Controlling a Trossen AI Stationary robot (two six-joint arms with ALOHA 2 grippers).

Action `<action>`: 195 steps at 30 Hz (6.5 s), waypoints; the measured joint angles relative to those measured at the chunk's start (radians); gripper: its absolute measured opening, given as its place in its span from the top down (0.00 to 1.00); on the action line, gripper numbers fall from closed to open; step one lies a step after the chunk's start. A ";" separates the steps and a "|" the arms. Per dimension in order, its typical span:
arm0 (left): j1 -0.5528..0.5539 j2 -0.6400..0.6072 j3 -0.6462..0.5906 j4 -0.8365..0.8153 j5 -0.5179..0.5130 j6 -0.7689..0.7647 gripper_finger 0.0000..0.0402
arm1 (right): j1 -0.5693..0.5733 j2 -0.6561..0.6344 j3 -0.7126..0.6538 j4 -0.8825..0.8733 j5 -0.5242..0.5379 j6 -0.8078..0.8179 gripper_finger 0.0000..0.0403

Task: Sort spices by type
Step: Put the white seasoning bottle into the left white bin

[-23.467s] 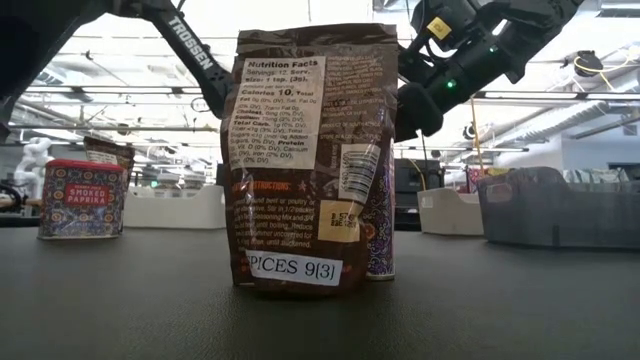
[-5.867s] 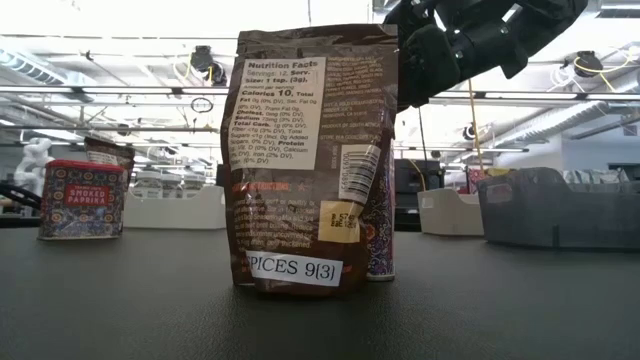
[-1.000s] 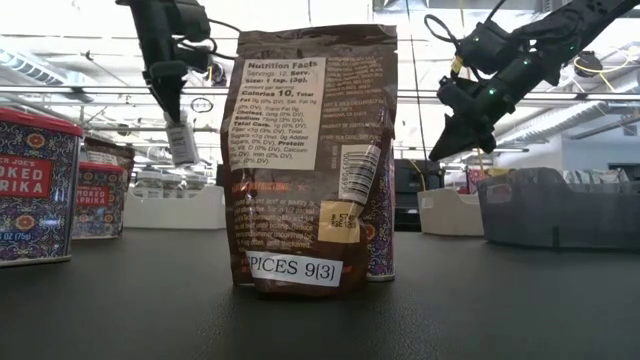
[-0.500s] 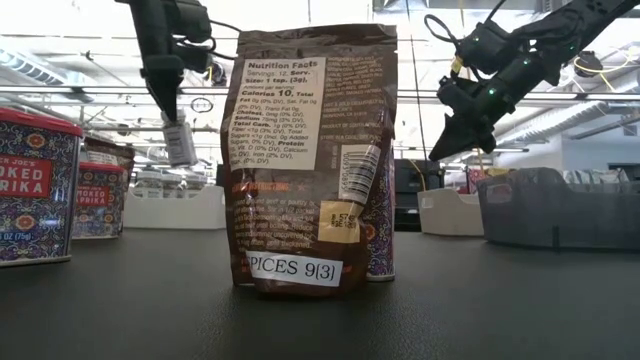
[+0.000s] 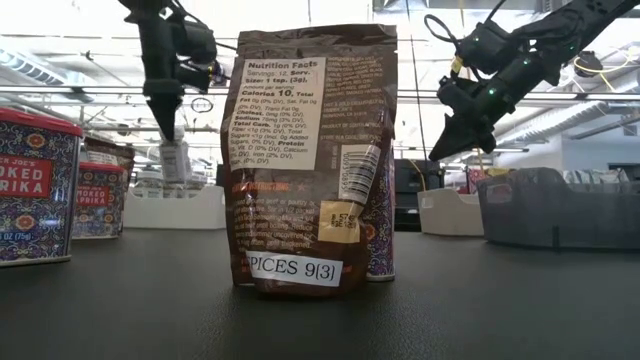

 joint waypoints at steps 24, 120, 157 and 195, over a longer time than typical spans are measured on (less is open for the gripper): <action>0.022 0.188 -0.001 0.107 0.004 0.071 0.48 | 0.000 0.000 0.000 0.003 0.000 0.000 0.98; -0.605 0.002 -0.359 0.839 0.238 -0.439 0.51 | 0.016 0.004 0.081 -0.067 0.000 -0.052 0.98; -0.739 0.174 -0.359 1.435 0.320 -0.771 0.51 | 0.077 0.004 0.010 0.182 0.000 -0.069 0.98; -0.966 0.728 0.213 1.541 0.266 -0.629 0.51 | 0.069 -0.207 0.010 -0.049 -0.031 -0.275 0.98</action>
